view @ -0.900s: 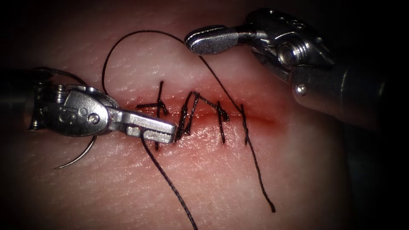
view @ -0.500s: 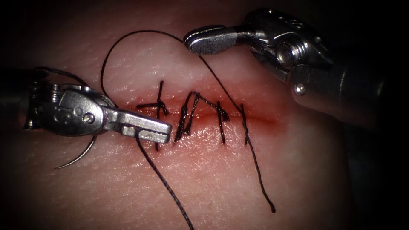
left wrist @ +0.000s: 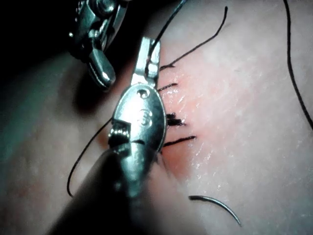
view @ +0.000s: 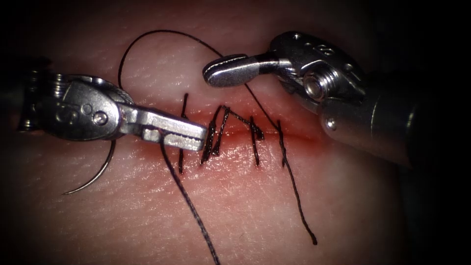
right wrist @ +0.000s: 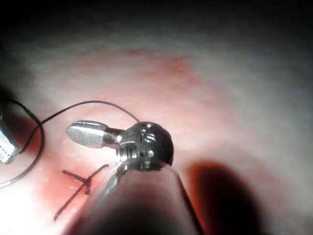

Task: Wound Closure
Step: Wrap the suture once clockwise around the right gripper

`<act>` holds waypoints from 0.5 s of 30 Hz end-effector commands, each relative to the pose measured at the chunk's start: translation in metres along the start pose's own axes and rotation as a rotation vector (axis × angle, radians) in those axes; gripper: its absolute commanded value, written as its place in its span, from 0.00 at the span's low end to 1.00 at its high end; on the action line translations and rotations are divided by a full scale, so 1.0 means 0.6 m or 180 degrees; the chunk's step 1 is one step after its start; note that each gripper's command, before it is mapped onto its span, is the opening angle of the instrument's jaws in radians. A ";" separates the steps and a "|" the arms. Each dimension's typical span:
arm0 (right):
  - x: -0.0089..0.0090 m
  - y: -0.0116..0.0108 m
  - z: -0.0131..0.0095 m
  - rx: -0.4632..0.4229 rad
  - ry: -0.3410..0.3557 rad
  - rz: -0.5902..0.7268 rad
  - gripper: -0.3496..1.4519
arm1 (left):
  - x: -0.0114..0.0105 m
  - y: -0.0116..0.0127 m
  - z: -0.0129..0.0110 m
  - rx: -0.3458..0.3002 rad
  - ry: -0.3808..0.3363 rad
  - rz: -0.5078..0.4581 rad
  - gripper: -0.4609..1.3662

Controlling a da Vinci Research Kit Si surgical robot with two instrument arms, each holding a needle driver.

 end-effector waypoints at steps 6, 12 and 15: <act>-0.0010 0.0018 0.0029 -0.0106 -0.0052 -0.0015 0.00 | 0.0025 0.0018 0.0015 0.0017 -0.0014 0.0039 0.06; -0.0041 0.0039 0.0066 -0.0143 -0.0116 0.0002 0.00 | 0.0062 0.0031 0.0025 -0.0009 0.0024 0.0103 0.06; -0.0056 0.0053 0.0080 -0.0143 -0.0153 0.0028 0.00 | 0.0078 0.0034 0.0032 -0.0025 0.0052 0.0116 0.06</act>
